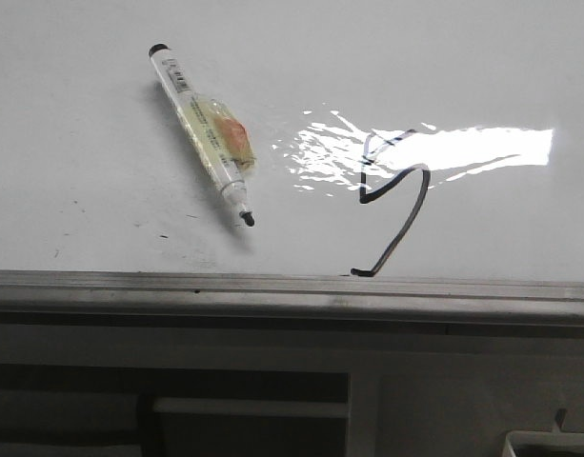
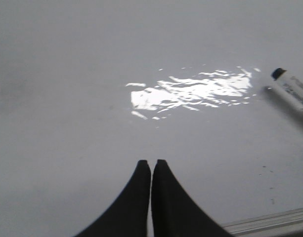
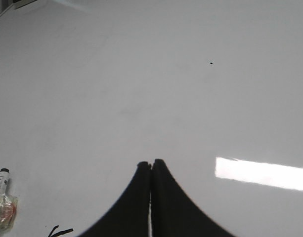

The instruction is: Write number 5 on whiteboard

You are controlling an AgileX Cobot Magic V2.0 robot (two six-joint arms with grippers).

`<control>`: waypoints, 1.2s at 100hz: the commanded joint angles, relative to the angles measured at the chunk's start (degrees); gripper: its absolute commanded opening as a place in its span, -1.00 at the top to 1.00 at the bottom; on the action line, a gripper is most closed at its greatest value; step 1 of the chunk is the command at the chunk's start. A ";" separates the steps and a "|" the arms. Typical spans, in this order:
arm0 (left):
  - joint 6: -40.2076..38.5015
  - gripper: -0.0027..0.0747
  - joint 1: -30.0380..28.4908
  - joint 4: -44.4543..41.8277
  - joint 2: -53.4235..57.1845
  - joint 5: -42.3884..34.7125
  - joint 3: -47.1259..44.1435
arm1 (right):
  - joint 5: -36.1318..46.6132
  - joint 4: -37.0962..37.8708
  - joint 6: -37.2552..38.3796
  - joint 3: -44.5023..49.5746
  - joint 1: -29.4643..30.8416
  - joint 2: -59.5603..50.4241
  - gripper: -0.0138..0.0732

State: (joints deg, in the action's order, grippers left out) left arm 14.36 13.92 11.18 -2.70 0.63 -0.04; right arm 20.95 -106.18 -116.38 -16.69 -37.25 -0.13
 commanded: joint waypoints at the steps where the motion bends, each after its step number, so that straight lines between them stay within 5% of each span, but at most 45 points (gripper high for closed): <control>1: -10.53 0.98 -4.38 -7.83 3.04 3.90 -1.37 | -0.34 1.00 -0.39 -1.38 0.13 0.68 0.83; 19: -10.79 0.98 -8.32 -11.18 4.41 14.52 -1.37 | 1.84 1.00 -0.39 -1.38 0.13 0.68 0.83; 48: -10.79 0.98 -8.32 0.88 4.41 13.85 -1.37 | 5.36 1.00 -0.39 -1.38 0.13 0.68 0.83; 120: -10.79 0.98 -8.32 1.00 4.41 13.69 -1.37 | 7.04 1.00 -0.39 -1.38 0.13 0.68 0.83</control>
State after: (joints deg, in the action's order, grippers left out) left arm 4.13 5.82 11.37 0.22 18.51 -0.04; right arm 29.84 -106.55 -116.24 -16.69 -37.25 -0.13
